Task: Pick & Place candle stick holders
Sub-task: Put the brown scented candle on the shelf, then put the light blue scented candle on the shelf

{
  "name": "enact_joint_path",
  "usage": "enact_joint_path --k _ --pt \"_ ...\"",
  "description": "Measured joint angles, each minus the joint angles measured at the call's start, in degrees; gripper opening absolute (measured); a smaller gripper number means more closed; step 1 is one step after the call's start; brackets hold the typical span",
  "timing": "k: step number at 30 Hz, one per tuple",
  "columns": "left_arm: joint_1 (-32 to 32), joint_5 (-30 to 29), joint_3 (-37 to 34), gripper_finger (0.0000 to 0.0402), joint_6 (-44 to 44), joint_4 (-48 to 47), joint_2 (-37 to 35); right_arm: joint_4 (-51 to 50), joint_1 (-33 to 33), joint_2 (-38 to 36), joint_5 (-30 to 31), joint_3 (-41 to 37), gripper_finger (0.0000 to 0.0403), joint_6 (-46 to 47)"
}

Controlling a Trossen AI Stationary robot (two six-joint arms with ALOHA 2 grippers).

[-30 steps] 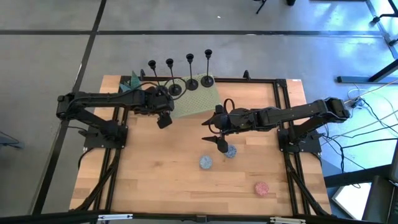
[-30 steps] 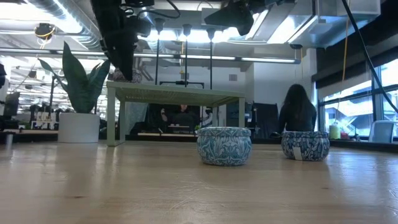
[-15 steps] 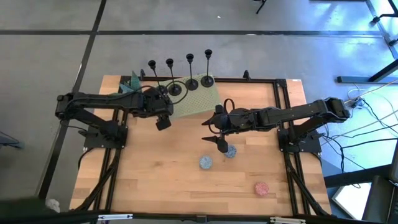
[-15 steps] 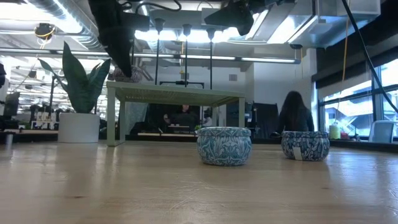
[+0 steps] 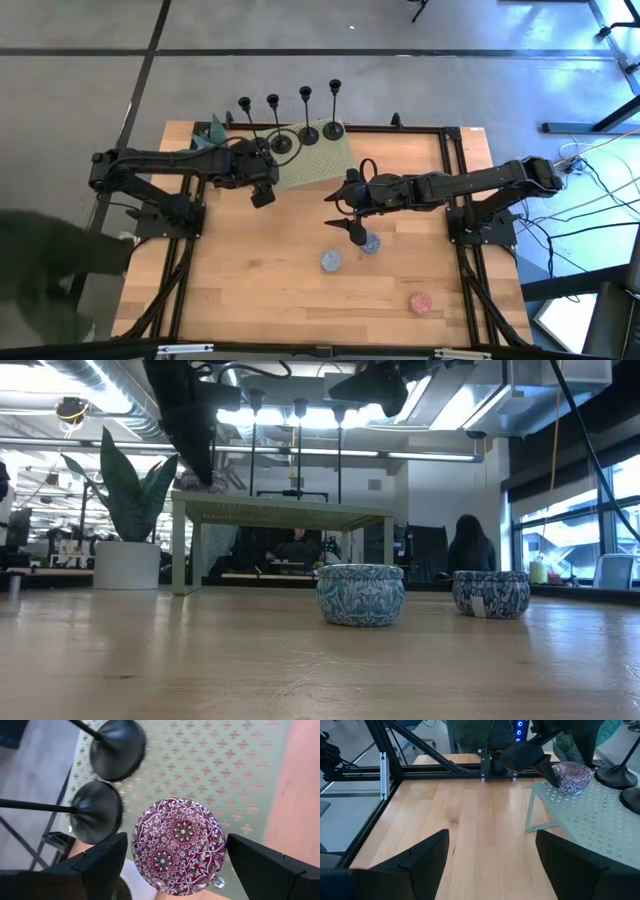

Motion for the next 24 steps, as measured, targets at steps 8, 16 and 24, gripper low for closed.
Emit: enact_joint_path --k 8,16,24 --pt "0.7 -2.6 0.0 0.0339 2.9 0.0 0.0 0.0 0.0 0.0 0.0 0.0 0.0303 0.0" --pt "-2.5 -1.7 0.0 0.0338 3.0 0.7 0.0 0.0 0.0 0.0 0.0 0.0 0.0303 0.0" --pt "-5.7 -3.0 2.6 0.0338 3.5 0.7 0.0 0.0 0.0 0.0 0.0 0.0 0.0303 0.0"
